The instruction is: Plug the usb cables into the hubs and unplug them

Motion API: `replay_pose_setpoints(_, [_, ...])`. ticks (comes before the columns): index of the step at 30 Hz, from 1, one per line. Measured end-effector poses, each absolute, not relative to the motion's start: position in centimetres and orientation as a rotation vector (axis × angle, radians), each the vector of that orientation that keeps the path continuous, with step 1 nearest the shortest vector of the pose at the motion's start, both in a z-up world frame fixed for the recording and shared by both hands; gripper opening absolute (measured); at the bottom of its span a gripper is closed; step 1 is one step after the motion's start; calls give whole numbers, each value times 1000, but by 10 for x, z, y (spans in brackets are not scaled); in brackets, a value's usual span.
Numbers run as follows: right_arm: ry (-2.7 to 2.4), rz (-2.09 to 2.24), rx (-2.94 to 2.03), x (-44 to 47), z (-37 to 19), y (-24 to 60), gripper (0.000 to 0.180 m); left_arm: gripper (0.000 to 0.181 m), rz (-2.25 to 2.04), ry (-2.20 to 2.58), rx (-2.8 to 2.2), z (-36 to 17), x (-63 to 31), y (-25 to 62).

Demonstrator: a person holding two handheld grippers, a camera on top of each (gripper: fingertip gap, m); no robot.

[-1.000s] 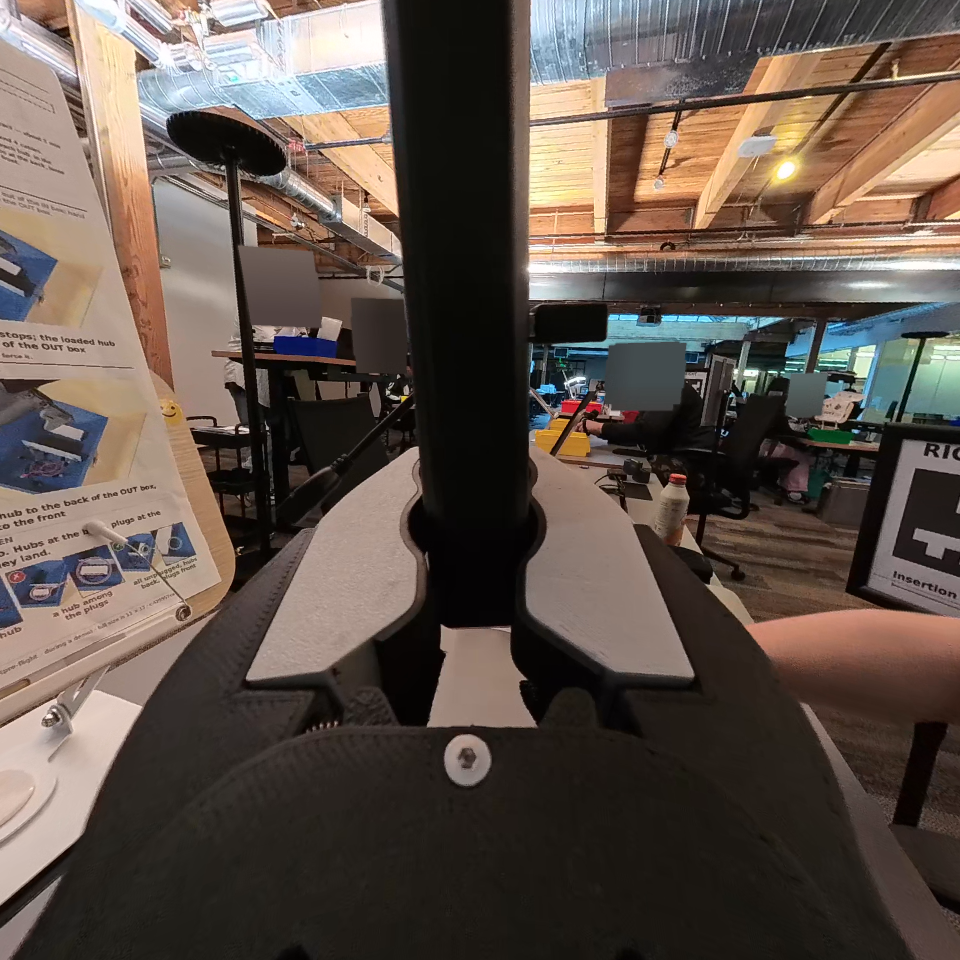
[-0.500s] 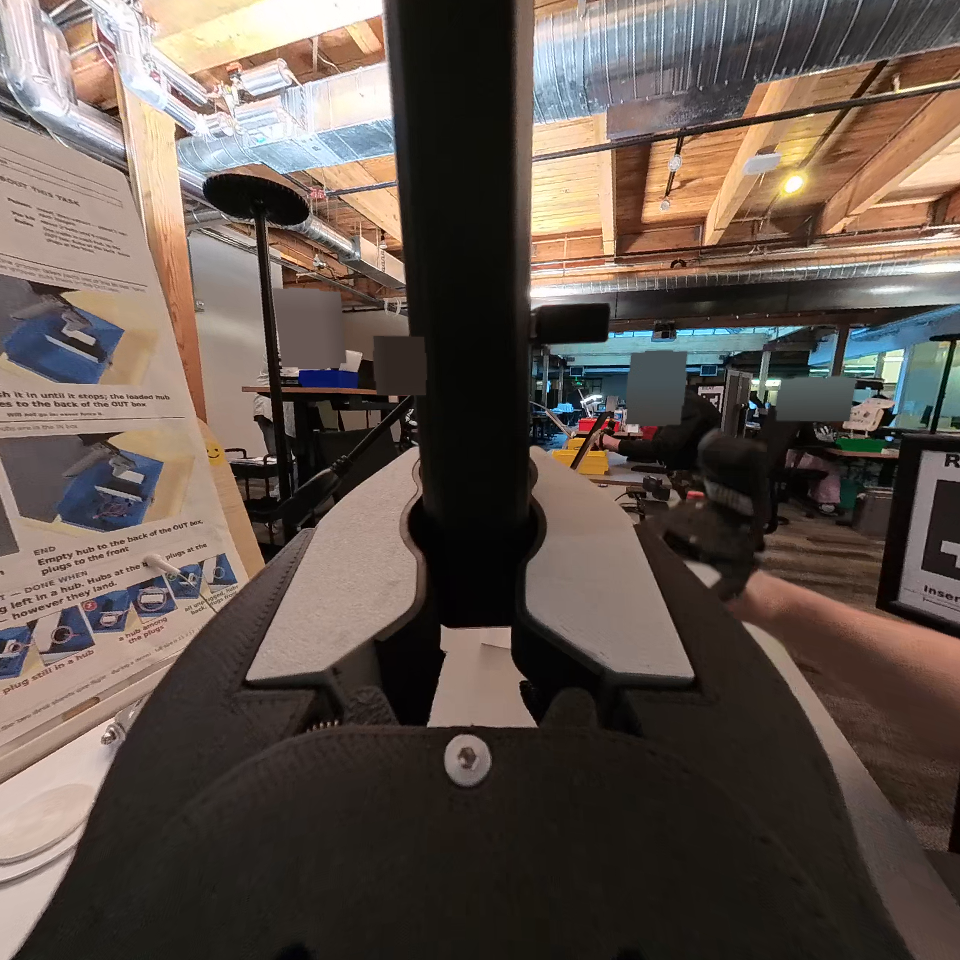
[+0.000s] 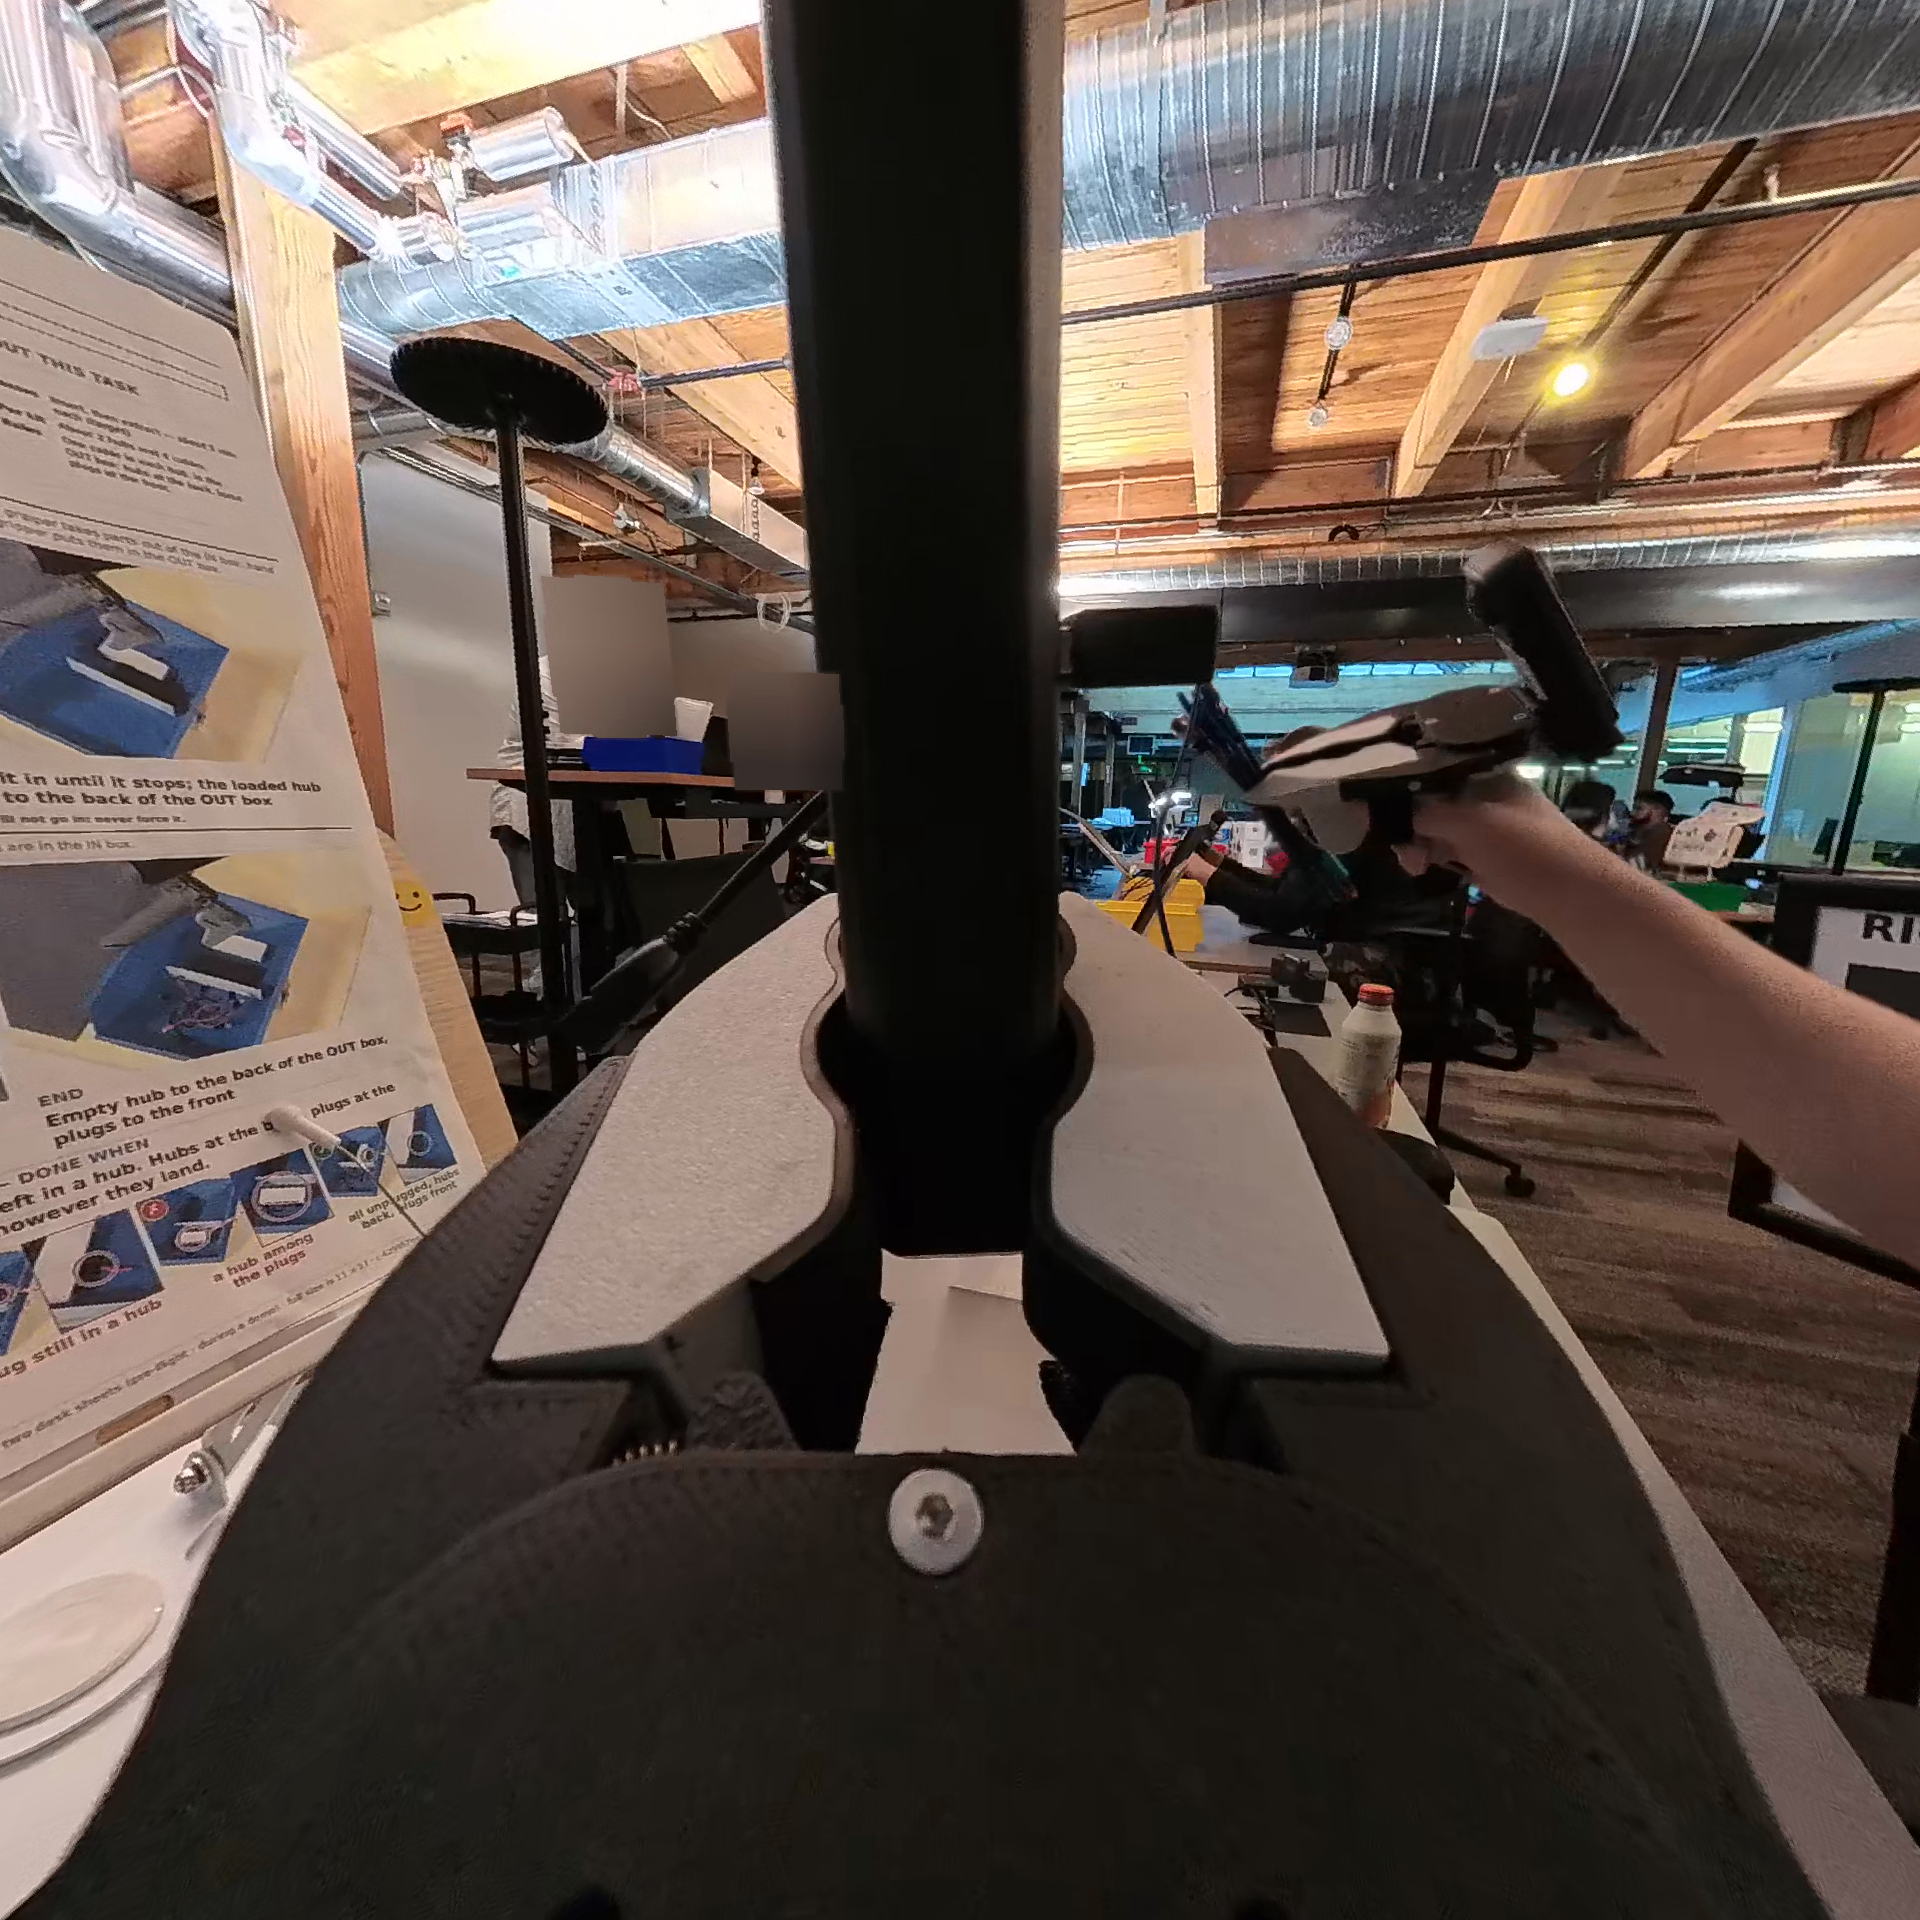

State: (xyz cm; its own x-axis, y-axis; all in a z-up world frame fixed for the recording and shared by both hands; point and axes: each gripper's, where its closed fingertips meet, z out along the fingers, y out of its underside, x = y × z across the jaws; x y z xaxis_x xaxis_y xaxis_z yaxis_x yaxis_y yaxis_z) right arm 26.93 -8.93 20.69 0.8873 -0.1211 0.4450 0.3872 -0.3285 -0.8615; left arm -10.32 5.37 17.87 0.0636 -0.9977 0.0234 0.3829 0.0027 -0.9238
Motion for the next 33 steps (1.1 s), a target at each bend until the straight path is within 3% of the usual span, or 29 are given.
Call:
replay_pose_setpoints(5, [-118,-757,-1921,345,193,-121,10,30,-1330,864,-945,180,-104,52])
replay_pose_setpoints(12, [-128,-713,-2035,396,119,-145,11,30,-1345,858,-938,182,-106,51])
replay_pose_setpoints(26, [-883,-273,-2393,338,-42,-155,10,29,-1364,876,-939,180,-99,47])
replay_pose_setpoints(33, [-1125,-273,-2584,329,-99,-141,10,30,-1371,897,-944,177,-93,43])
